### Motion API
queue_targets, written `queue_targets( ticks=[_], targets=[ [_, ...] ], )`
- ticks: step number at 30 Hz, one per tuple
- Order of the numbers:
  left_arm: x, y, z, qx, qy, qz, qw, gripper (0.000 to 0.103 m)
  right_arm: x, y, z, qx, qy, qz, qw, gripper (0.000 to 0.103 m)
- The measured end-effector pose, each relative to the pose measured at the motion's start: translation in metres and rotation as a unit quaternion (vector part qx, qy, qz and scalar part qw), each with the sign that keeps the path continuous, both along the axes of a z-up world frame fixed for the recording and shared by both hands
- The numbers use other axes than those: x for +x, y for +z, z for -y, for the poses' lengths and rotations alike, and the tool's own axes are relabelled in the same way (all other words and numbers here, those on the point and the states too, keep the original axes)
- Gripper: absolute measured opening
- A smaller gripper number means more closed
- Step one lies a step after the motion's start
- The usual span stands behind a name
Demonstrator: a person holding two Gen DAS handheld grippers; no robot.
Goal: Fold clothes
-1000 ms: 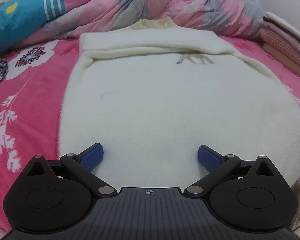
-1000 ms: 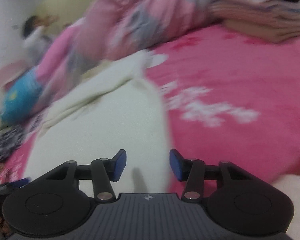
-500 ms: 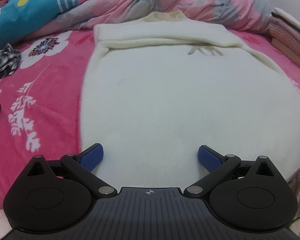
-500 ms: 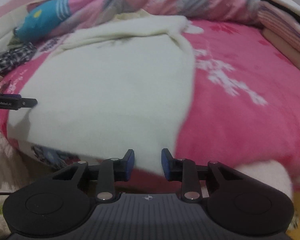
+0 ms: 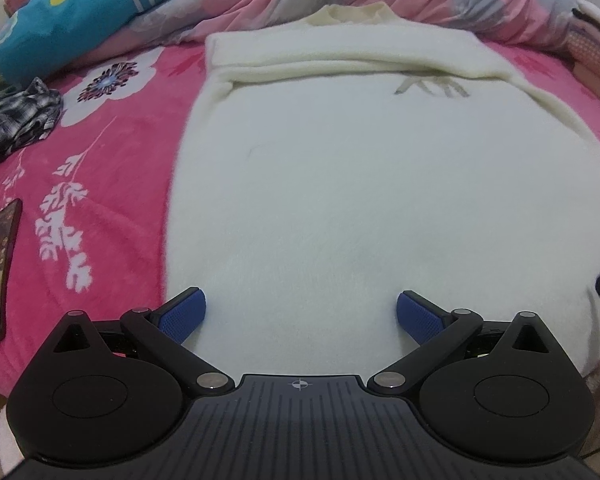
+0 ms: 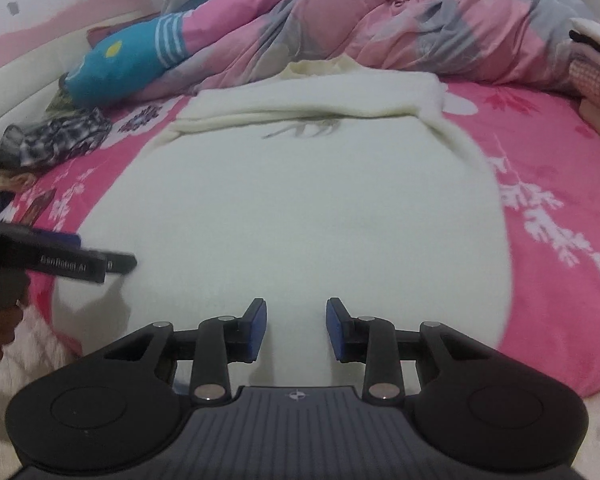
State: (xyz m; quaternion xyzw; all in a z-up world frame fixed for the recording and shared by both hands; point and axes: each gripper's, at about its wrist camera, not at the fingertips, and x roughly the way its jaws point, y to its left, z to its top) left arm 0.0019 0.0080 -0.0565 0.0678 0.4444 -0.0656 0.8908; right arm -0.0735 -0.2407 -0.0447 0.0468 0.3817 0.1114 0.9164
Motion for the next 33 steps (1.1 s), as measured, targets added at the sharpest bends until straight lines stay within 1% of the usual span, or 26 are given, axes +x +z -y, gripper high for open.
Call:
queue_targets(
  ticks=[5, 6, 8, 12, 16, 33],
  targets=[
    [0.001, 0.000, 0.003, 0.007, 0.006, -0.004, 0.9999, 0.103, 0.010, -0.003, -0.005, -0.035, -0.034, 0.027, 0.998, 0.046],
    [0.001, 0.001, 0.004, 0.009, 0.006, -0.004, 0.9999, 0.103, 0.012, -0.006, -0.005, -0.041, -0.039, 0.028, 0.998, 0.051],
    [0.001, 0.001, 0.005, 0.011, 0.008, -0.005, 0.9999, 0.103, 0.012, -0.014, -0.006, -0.051, -0.039, 0.033, 0.997, 0.057],
    [0.002, 0.001, 0.008, 0.018, 0.008, -0.007, 0.9998, 0.103, 0.011, -0.020, -0.009, -0.061, -0.037, 0.040, 0.997, 0.061],
    [0.002, 0.001, 0.009, 0.024, 0.007, -0.007, 0.9997, 0.103, 0.011, -0.021, -0.010, -0.061, -0.036, 0.041, 0.997, 0.062],
    [0.005, 0.002, 0.011, 0.028, 0.005, -0.016, 0.9995, 0.103, 0.009, -0.023, -0.011, -0.057, -0.032, 0.043, 0.997, 0.067]
  ],
)
